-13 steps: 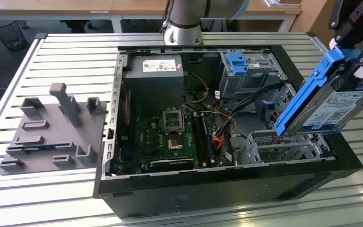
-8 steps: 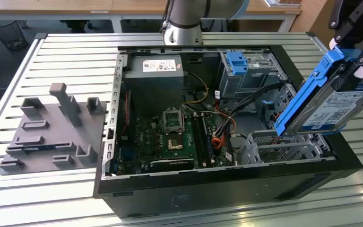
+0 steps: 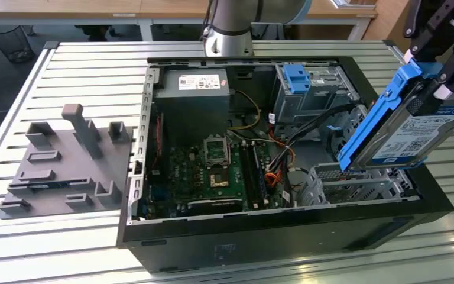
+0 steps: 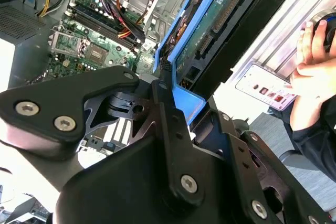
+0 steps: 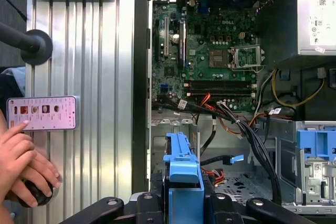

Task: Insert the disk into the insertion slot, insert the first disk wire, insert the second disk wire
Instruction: 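Insert the disk into the insertion slot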

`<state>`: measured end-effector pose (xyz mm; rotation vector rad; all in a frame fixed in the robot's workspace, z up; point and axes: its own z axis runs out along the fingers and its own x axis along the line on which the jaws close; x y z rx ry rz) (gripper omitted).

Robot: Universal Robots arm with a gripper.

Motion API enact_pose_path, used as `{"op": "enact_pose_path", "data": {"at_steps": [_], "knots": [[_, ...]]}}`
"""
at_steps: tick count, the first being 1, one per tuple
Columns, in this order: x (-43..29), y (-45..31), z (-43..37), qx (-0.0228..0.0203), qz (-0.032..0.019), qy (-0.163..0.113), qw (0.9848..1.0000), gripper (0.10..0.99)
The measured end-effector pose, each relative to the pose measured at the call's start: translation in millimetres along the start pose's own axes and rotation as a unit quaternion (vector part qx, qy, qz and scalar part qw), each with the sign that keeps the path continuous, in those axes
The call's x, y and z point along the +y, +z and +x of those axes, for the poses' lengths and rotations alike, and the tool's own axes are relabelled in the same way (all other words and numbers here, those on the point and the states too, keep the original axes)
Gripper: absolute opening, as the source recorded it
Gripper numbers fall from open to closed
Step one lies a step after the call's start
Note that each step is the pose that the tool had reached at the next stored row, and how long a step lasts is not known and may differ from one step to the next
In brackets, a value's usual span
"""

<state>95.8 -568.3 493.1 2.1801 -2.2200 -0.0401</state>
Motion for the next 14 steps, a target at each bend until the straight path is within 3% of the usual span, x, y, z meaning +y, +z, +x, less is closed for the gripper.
{"op": "enact_pose_path", "data": {"at_steps": [14], "knots": [[2.1, 4.4, 0.0, 0.0, 0.0, 0.0, 1.0, 0.365]]}}
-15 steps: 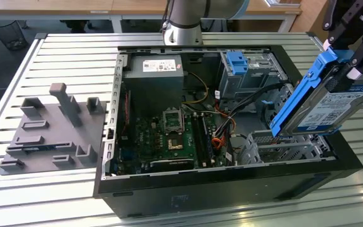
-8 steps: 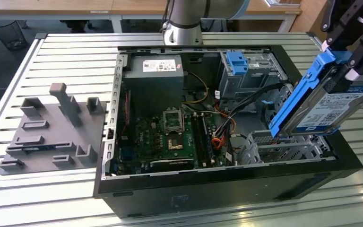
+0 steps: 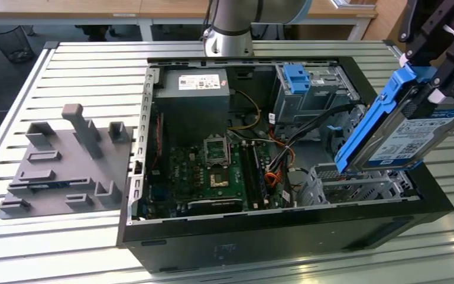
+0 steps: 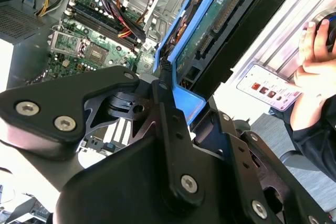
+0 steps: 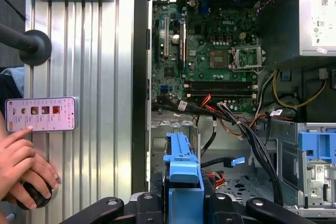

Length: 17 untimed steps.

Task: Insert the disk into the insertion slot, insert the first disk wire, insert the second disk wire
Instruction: 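Insert the disk into the insertion slot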

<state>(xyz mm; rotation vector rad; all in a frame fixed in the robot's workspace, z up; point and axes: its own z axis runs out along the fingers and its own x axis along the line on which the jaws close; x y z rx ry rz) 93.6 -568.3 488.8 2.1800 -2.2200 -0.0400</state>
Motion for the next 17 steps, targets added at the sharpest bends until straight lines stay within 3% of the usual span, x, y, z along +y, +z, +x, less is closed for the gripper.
{"op": "enact_pose_path", "data": {"at_steps": [17], "knots": [[3.5, 3.8, 0.0, 0.0, 0.0, 0.0, 1.0, 0.365]]}}
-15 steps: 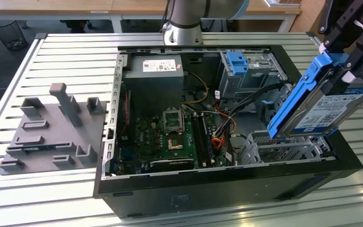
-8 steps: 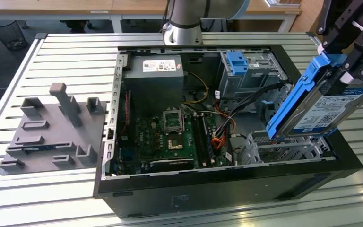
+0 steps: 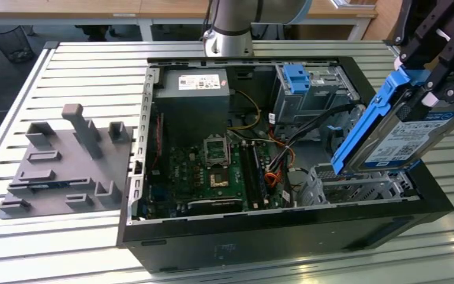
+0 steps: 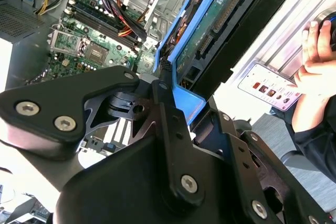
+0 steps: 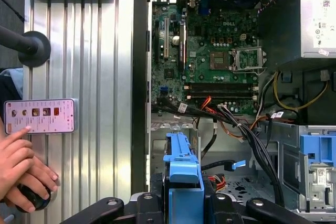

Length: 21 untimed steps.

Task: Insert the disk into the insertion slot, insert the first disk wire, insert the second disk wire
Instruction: 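Insert the disk into the insertion slot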

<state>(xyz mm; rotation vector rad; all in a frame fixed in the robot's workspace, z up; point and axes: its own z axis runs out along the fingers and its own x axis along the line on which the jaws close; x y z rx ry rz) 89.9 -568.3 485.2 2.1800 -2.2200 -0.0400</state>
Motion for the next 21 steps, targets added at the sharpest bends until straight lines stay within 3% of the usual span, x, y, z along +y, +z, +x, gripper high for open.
{"op": "enact_pose_path", "data": {"at_steps": [21], "knots": [[1.8, 6.4, 0.0, 0.0, 0.0, 0.0, 1.0, 0.365]]}}
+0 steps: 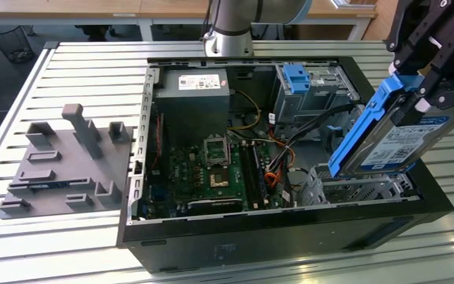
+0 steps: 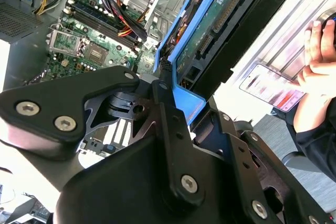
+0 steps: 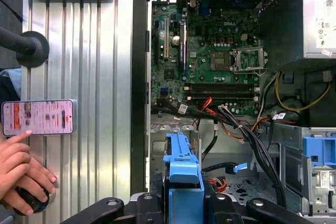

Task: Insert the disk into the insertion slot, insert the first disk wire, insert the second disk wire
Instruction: 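Insert the disk into the insertion slot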

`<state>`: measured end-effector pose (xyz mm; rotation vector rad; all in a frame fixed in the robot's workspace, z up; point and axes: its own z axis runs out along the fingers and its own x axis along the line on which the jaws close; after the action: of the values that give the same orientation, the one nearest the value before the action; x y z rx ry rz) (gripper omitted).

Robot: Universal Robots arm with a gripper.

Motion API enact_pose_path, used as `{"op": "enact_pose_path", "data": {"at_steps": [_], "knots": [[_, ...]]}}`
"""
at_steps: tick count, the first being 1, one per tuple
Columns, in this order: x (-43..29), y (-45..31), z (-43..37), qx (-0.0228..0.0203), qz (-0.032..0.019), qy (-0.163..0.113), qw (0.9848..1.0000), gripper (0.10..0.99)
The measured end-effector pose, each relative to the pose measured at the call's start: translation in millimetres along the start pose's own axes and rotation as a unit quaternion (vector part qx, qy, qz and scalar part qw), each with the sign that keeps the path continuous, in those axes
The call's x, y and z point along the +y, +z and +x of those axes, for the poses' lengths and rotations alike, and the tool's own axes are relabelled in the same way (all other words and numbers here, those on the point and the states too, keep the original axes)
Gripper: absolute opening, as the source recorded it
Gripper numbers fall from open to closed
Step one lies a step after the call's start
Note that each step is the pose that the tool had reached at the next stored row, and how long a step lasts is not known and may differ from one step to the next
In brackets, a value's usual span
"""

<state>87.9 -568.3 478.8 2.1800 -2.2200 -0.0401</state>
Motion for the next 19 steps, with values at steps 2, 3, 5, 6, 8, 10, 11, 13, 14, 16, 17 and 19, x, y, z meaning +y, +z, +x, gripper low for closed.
{"op": "enact_pose_path", "data": {"at_steps": [2, 3, 5, 6, 8, 10, 11, 13, 14, 16, 17, 19], "knots": [[0.1, 0.5, 0.0, 0.0, 0.0, 0.0, 1.0, 0.365], [0.2, 0.8, 0.0, 0.0, 0.0, 0.0, 1.0, 0.365], [0.3, 1.3, 0.0, 0.0, 0.0, 0.0, 1.0, 0.365], [0.4, 1.5, 0.0, 0.0, 0.0, 0.0, 1.0, 0.365], [1.0, 3.8, 0.0, 0.0, 0.0, 0.0, 1.0, 0.365], [1.1, 4.2, 0.0, 0.0, 0.0, 0.0, 1.0, 0.365], [1.1, 4.4, 0.0, 0.0, 0.0, 0.0, 1.0, 0.365], [1.2, 4.8, 0.0, 0.0, 0.0, 0.0, 1.0, 0.365], [1.2, 5.0, 0.0, 0.0, 0.0, 0.0, 1.0, 0.365], [1.3, 5.3, 0.0, 0.0, 0.0, 0.0, 1.0, 0.365], [1.3, 5.5, 0.0, 0.0, 0.0, 0.0, 1.0, 0.365], [1.3, 5.9, 0.0, 0.0, 0.0, 0.0, 1.0, 0.365]]}}
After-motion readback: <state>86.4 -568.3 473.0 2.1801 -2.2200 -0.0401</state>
